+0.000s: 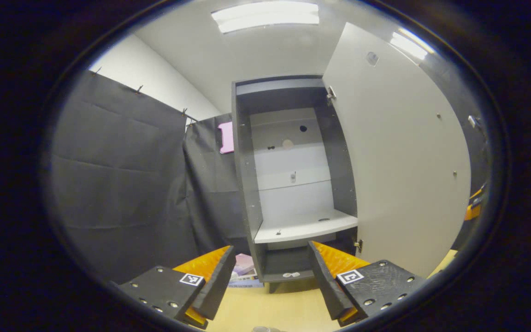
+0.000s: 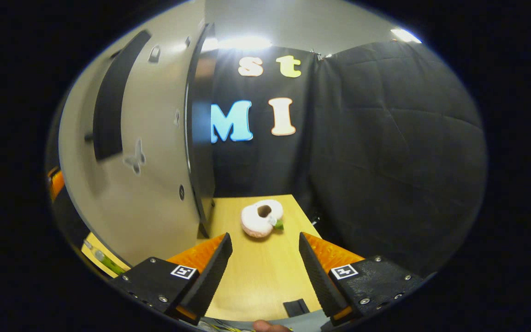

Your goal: Open the cabinet door with the right hand, grasp the bottle in the cabinet with the left hand and place it on the coaster, then close the cabinet door with the right hand.

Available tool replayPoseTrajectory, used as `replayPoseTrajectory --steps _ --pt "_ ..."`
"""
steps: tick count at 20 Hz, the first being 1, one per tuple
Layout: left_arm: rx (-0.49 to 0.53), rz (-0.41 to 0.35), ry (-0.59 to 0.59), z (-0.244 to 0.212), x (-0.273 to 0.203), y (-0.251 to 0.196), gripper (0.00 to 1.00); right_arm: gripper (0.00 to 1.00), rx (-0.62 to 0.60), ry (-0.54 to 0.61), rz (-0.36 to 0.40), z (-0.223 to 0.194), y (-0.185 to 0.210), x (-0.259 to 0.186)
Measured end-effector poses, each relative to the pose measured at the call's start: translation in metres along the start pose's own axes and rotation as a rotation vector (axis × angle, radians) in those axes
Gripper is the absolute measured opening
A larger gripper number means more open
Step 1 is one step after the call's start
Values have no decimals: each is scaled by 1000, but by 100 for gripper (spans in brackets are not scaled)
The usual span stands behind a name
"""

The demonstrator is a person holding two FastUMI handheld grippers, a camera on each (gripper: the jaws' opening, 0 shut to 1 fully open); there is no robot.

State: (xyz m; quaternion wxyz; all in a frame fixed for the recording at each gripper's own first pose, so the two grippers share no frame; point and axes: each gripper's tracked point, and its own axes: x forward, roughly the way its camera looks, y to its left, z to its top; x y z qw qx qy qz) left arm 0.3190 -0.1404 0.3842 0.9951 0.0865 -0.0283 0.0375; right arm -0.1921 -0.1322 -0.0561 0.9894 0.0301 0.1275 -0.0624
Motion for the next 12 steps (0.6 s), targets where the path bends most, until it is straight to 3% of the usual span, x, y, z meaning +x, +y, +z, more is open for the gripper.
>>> replayPoseTrajectory --steps 3,6,9,10,11,12 --pt "-61 -3 60 8 -4 -3 89 92 -44 -111 70 49 20 -12" --pt "-47 -14 66 25 -19 -6 89 90 -72 -210 136 76 43 -28" --pt "-30 -21 52 38 -31 -8 89 90 -67 -223 166 82 49 -35" --pt "-32 -17 56 35 -32 -8 96 89 -54 -218 169 81 52 -34" --pt "-43 -12 56 35 -32 -6 89 87 -34 -216 173 82 55 -36" --pt "-58 -12 47 35 -34 -2 89 87 -22 -202 174 81 57 -34"
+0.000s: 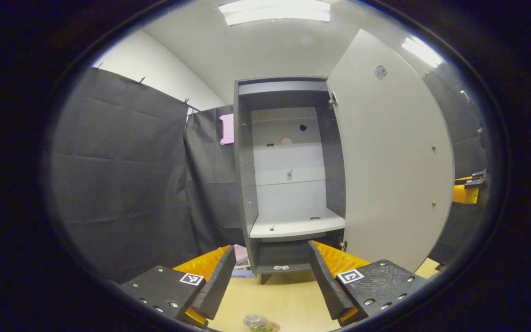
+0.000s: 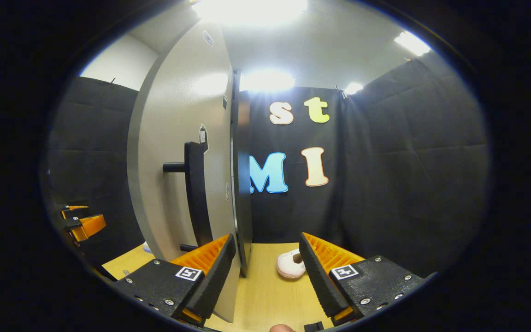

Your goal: Open the cabinet door with the right hand, grasp the bottle in the cabinet with the left hand and place it on the coaster, then close the cabinet door with the right hand.

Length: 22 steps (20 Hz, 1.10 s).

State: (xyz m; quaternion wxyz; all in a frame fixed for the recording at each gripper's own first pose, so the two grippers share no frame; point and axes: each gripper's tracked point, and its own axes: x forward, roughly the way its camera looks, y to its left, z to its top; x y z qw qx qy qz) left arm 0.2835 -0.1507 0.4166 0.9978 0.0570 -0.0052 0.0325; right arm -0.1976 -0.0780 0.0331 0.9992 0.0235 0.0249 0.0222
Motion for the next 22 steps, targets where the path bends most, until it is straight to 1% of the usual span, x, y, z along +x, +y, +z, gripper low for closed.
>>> replayPoseTrajectory --steps 1,2,3,4,6,7,8,10,11,13,14,15,16,17,18,19,22 --pt "-7 -3 -10 2 -2 5 89 87 6 7 0 0 2 -1" --pt "-1 1 -16 5 -6 8 89 84 9 17 -9 0 1 -1" --pt "8 2 -21 7 -7 13 81 83 7 21 -19 0 2 -3" --pt "9 5 -26 9 -7 17 89 86 5 21 -29 1 3 -3" --pt "-7 11 -28 8 1 31 89 86 26 -6 -53 5 6 -5" --pt "-12 12 -26 6 6 37 89 83 33 -28 -68 9 8 -6" --pt "-16 9 -26 5 10 40 89 86 24 -42 -79 11 9 -6" --pt "-12 -1 -23 2 17 46 89 86 9 -49 -96 11 14 -7" --pt "-10 -9 -21 1 21 47 89 83 7 -44 -95 9 18 -8" --pt "-25 -29 -24 -1 32 46 89 83 8 -31 -74 8 32 -6" --pt "-32 -37 -27 -1 36 46 89 86 2 -26 -60 8 39 -6" --pt "-38 -42 -30 0 41 46 89 86 -8 -24 -45 10 48 -6" --pt "-45 -48 -38 -1 46 45 85 86 -13 -28 -31 14 56 -5" --pt "-49 -50 -43 0 51 46 89 86 -9 -41 -19 17 64 -5" --pt "-50 -53 -47 1 54 45 89 84 -8 -47 -7 18 73 -5" --pt "-51 -58 -50 2 54 44 89 86 -7 -49 4 19 81 -3" --pt "-44 -58 -46 1 55 47 89 86 0 -47 49 17 105 3"
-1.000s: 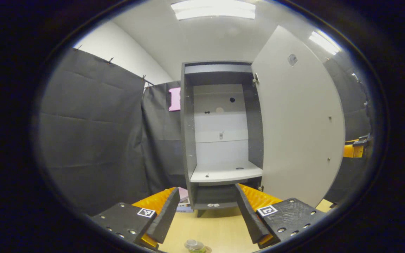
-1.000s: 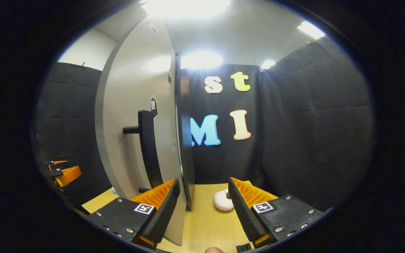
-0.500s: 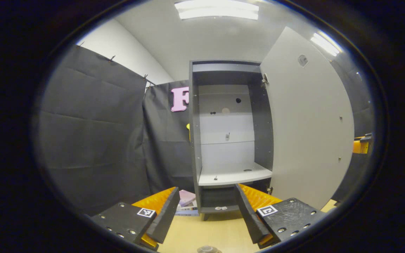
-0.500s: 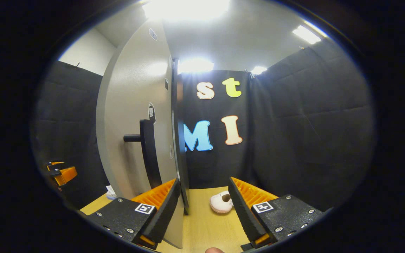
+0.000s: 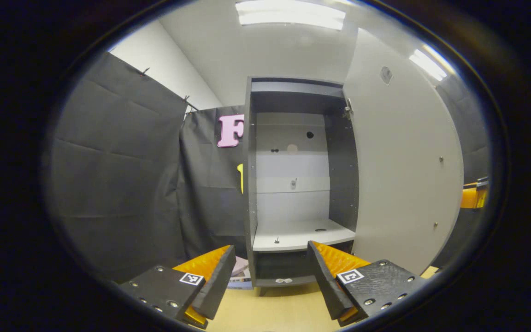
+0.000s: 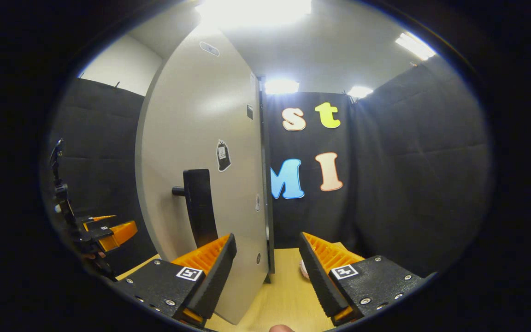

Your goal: Open the cabinet door with the right hand, grasp the bottle in the cabinet with the left hand and place it on the coaster, then close the cabinet door with the right hand.

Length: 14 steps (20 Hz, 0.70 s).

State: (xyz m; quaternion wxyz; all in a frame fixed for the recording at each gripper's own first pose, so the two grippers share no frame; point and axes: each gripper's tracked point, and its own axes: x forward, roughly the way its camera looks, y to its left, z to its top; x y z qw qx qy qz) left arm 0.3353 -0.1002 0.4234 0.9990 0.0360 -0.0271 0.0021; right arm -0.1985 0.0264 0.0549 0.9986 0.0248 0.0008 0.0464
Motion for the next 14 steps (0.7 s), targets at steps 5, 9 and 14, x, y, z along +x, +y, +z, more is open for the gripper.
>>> replayPoseTrajectory --steps 5,9,14 --pt "-7 32 26 -5 1 7 89 86 -3 8 47 -3 27 12" --pt "-13 47 34 -7 3 13 96 86 9 24 47 -7 41 22" --pt "5 39 23 -7 6 16 96 86 29 37 19 -15 49 32"
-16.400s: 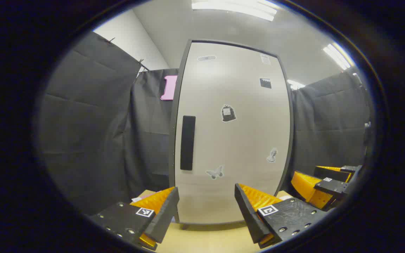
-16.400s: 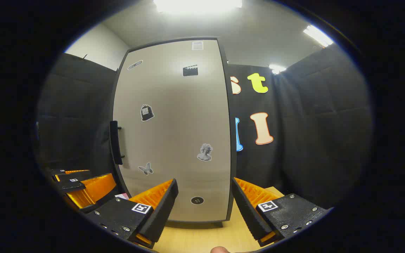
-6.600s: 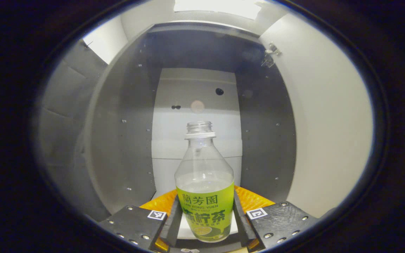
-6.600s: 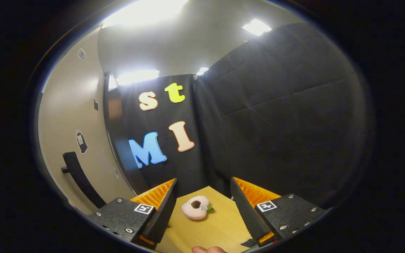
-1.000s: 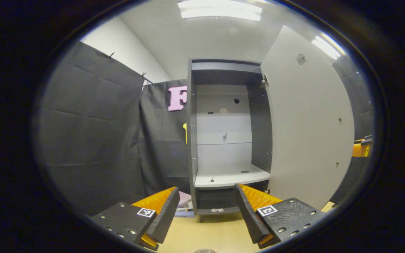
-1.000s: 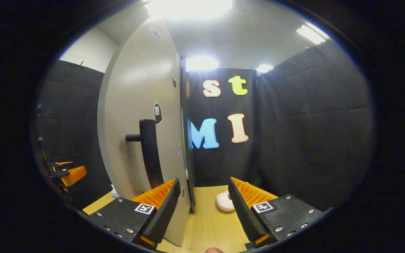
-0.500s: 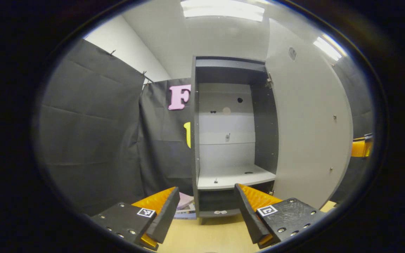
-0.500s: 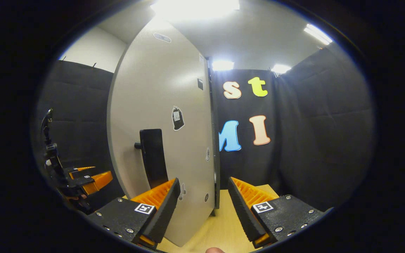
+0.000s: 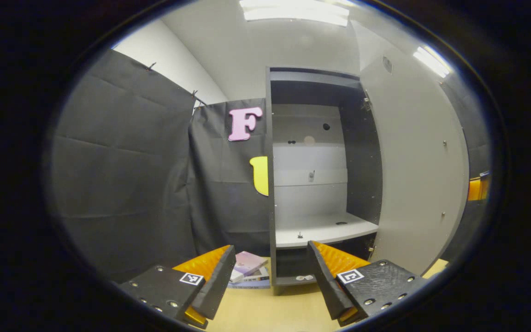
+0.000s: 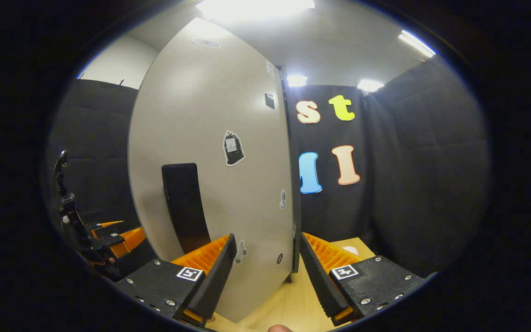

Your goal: Open the cabinet door with the right hand, grasp the bottle in the cabinet with the left hand and place it on the coaster, then close the cabinet door with the right hand.

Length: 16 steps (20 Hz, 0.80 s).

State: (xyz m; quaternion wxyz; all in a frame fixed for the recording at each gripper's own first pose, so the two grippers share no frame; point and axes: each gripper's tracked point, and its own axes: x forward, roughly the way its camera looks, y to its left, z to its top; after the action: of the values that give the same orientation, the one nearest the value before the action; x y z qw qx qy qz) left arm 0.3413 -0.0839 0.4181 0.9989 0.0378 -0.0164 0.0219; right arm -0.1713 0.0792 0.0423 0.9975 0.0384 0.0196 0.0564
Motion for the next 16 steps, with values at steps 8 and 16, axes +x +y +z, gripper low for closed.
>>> replayPoseTrajectory --steps 8,16 --pt "22 -35 -1 -3 3 2 89 86 41 -24 -13 -9 16 12" --pt "33 -28 -13 0 6 5 89 87 76 8 30 -24 36 27"
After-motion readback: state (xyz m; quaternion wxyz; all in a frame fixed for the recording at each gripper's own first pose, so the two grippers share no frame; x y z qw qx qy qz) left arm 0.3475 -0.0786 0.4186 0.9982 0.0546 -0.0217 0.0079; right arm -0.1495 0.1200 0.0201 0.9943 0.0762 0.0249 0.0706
